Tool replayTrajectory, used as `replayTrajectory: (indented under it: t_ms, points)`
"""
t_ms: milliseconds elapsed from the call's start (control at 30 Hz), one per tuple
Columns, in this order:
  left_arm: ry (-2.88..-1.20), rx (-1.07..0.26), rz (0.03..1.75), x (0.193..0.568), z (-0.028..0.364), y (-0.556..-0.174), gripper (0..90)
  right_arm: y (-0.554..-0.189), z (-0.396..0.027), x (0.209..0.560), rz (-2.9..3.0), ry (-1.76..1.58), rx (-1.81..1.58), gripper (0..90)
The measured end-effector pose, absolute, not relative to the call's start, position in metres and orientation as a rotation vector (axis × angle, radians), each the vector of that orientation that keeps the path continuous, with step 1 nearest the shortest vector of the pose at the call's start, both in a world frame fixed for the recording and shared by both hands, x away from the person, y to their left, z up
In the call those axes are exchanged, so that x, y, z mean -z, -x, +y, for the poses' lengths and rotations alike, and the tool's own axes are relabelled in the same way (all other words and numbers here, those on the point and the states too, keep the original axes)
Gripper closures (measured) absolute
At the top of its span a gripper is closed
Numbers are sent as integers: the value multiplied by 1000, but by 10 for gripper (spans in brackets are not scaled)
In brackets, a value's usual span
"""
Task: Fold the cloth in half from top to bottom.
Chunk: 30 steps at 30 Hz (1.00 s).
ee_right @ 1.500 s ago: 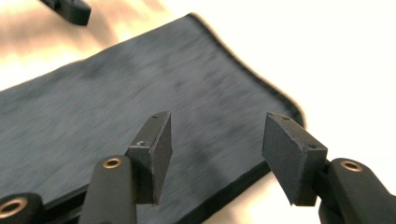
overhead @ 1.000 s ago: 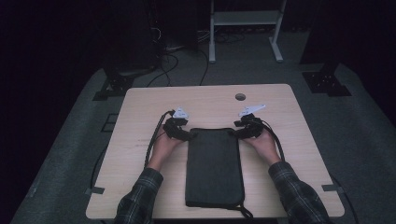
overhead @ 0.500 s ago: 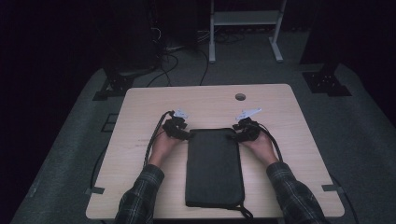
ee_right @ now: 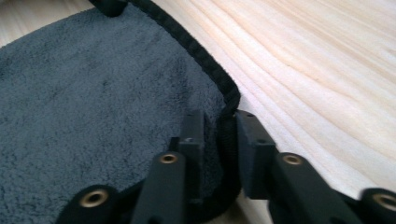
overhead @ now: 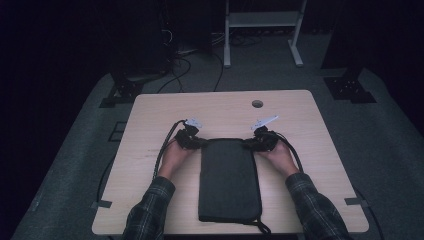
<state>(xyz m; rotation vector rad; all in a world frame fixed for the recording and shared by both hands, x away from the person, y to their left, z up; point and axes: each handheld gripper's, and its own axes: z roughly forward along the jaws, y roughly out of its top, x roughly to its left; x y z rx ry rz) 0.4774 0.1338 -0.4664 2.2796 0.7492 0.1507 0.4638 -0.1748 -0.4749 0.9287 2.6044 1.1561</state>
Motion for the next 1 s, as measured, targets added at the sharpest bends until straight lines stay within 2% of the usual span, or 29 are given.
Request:
replayTrajectory:
  t_ms: [33, 367, 567, 833, 1000]
  points:
    - [-2278, -144, 753, 466, 135, -477, 809, -464, -174, 475, 2614, -930, -1161, 791]
    - [-2242, -220, 780, 459, 139, -481, 822, -474, -167, 472, 2539, -926, -1127, 830]
    - [-2153, -304, 749, 428, 147, -483, 822, -479, -168, 442, 2442, -905, -1230, 831]
    - [-2083, -259, 616, 398, 152, -459, 817, -457, -186, 417, 2432, -813, -1382, 828]
    - [-2073, -211, 576, 397, 155, -441, 816, -439, -193, 416, 2458, -774, -1438, 827]
